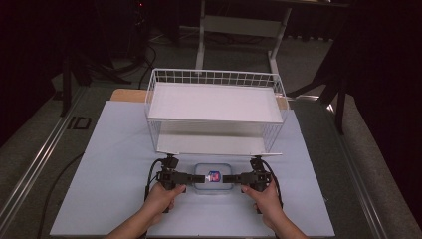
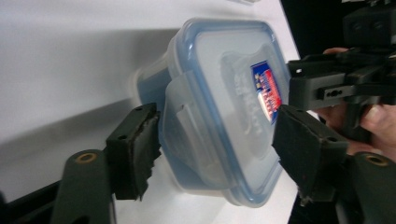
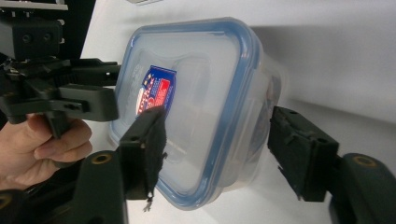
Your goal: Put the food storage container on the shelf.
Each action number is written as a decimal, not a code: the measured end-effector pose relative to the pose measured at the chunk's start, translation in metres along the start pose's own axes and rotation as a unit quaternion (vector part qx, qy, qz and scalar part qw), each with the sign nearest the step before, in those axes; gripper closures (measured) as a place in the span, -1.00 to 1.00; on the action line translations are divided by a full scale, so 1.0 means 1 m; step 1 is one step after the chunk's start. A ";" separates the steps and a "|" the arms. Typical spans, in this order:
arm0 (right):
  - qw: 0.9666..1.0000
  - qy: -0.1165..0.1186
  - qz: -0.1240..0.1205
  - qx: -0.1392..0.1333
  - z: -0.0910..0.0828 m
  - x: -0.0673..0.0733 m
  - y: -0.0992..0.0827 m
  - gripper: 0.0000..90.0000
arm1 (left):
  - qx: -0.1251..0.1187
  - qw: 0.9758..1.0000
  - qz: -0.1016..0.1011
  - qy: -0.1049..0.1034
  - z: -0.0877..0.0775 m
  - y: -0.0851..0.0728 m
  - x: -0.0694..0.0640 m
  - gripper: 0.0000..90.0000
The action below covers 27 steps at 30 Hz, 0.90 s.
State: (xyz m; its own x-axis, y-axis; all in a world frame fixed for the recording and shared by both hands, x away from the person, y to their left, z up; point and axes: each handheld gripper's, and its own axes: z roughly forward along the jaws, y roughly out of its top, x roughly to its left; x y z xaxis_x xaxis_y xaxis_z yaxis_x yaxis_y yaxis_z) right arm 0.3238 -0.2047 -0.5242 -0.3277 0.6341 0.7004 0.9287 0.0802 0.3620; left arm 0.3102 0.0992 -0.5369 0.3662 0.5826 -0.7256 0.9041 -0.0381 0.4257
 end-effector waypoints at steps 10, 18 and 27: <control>1.000 0.008 0.020 -0.005 -0.001 -0.001 -0.003 -0.08 | -0.003 1.000 0.023 0.011 -0.002 -0.001 -0.004 -0.10; 1.000 0.006 0.006 -0.019 -0.001 0.000 -0.008 -0.08 | -0.002 0.999 0.029 0.015 -0.003 -0.003 -0.008 -0.08; 0.998 -0.022 -0.049 -0.034 -0.005 0.015 -0.019 -0.05 | -0.014 0.998 0.053 0.023 -0.011 -0.014 -0.016 0.07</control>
State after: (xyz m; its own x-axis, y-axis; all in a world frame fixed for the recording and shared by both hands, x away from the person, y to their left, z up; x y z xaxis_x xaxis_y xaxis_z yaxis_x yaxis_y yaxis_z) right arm 0.3005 -0.2011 -0.5174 -0.4066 0.6584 0.6334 0.8786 0.0918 0.4687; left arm 0.2896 0.0989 -0.5252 0.4480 0.6129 -0.6509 0.8543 -0.0789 0.5137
